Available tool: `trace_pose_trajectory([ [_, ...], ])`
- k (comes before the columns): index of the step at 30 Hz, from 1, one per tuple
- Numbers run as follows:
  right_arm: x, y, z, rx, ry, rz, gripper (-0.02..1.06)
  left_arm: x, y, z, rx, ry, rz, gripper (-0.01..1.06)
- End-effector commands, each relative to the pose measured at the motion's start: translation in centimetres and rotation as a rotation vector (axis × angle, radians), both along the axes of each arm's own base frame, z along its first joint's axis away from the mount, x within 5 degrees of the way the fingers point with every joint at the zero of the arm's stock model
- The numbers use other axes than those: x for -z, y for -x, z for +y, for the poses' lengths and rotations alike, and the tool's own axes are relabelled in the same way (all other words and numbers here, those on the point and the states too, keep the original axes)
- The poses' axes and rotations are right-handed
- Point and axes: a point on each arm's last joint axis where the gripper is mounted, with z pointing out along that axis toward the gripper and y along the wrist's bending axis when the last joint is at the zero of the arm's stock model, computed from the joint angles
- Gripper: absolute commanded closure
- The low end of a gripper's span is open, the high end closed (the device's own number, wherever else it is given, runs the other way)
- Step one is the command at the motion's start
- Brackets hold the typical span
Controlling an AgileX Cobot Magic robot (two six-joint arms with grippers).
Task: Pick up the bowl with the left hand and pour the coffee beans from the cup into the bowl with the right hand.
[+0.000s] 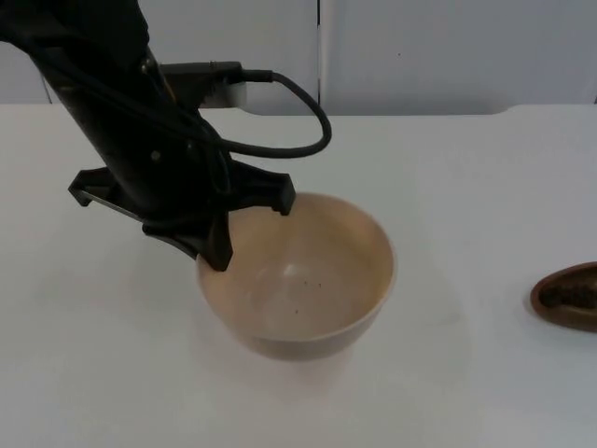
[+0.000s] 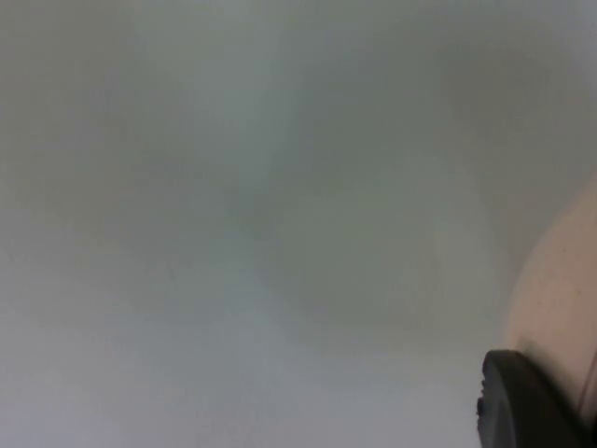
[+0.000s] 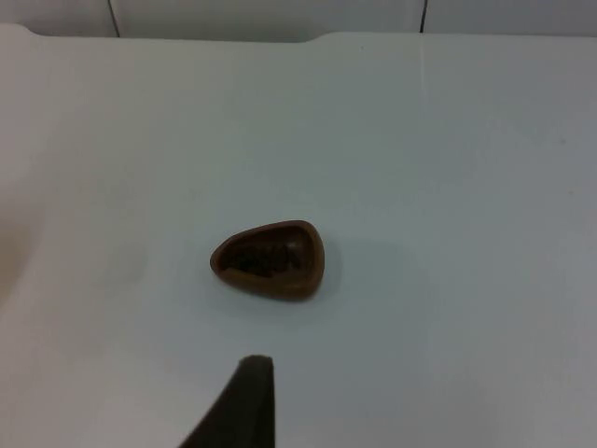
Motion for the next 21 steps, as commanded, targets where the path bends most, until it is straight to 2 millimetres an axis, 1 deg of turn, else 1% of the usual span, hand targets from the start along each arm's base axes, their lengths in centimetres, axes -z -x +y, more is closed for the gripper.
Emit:
trace_pose_trajectory([
  [1, 0.1, 0.0, 0.0, 0.004, 0.004, -0.002, -0.01, -0.6, 0.1, -0.3, 0.001, 0.008, -0.012, 1.05],
  [15, -0.1, 0.0, 0.1, 0.0, -0.002, -0.019, -0.01, -0.7, 0.2, -0.6, -0.037, 0.056, 0.014, 1.05],
  [18, -1.1, 0.4, 0.1, -0.004, -0.01, -0.064, -0.01, -0.7, 0.2, -0.6, -0.037, 0.056, 0.014, 1.05],
  [19, -1.5, 0.3, 0.1, -0.002, -0.008, -0.068, -0.01, -0.7, 0.2, -0.6, -0.038, 0.057, 0.012, 1.05],
  [20, -1.5, 0.3, 0.1, -0.002, -0.008, -0.068, -0.01, -0.7, 0.2, -0.6, -0.038, 0.057, 0.012, 1.05],
  [21, -1.9, -0.1, 0.1, -0.002, -0.007, -0.056, -0.01, -0.7, 0.2, -0.6, -0.041, 0.061, 0.012, 1.05],
])
